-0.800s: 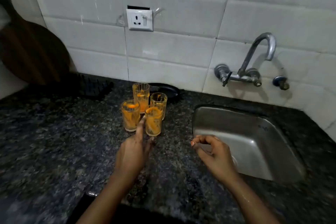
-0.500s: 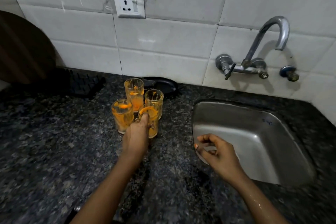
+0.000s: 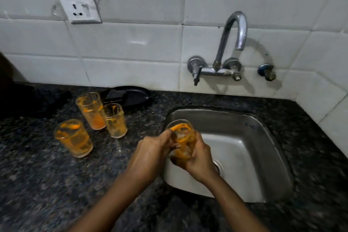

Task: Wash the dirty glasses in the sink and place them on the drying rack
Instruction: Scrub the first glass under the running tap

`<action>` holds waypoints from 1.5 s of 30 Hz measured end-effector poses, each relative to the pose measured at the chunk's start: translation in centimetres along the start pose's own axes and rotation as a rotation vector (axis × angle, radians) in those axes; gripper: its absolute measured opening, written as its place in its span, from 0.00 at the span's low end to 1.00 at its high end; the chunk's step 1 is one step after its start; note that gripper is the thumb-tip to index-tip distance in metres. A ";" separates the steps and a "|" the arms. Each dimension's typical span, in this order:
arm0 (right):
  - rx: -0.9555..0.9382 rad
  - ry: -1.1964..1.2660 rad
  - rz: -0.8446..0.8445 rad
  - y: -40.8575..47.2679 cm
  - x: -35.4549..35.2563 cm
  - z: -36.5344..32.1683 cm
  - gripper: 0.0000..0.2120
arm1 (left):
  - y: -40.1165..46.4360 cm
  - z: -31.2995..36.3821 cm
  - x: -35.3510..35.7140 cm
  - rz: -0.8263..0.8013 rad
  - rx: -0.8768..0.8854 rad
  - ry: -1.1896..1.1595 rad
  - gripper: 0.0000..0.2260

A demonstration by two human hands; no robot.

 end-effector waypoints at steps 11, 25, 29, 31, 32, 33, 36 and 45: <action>0.187 0.137 0.262 2.9 -12.9 7.7 0.29 | 16.2 -0.9 3.3 0.034 -0.279 0.019 0.24; 0.202 0.146 0.139 5.3 -13.6 6.9 0.28 | 23.1 -5.2 3.5 0.350 -0.582 -0.232 0.39; 0.221 0.167 0.127 5.1 -13.3 6.9 0.28 | 23.0 -5.8 5.0 0.356 -0.618 -0.553 0.43; 0.232 0.164 0.124 5.1 -13.2 7.0 0.28 | 22.5 -5.3 6.1 0.325 -0.623 -0.687 0.38; 0.241 0.167 0.120 5.1 -13.0 7.2 0.28 | 22.0 -5.2 6.8 0.280 -0.617 -0.750 0.36; 0.246 0.170 0.114 5.2 -12.8 7.4 0.28 | 21.3 -4.9 7.3 0.240 -0.596 -0.778 0.34; 0.278 0.155 0.128 5.1 -12.3 8.5 0.29 | 18.6 -4.5 8.4 0.187 -0.477 -0.728 0.20; 0.320 -0.057 0.123 4.8 -11.1 10.6 0.34 | 12.5 2.7 7.9 0.133 0.046 -0.463 0.14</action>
Point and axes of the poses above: each hand's wrist, its own y-axis towards the middle knuckle, its own x-axis out of the palm, z = x × y, the point moved 9 cm from there along y, towards the middle knuckle, and after that the axes turned 9 degrees about -z, right-handed, at the moved point
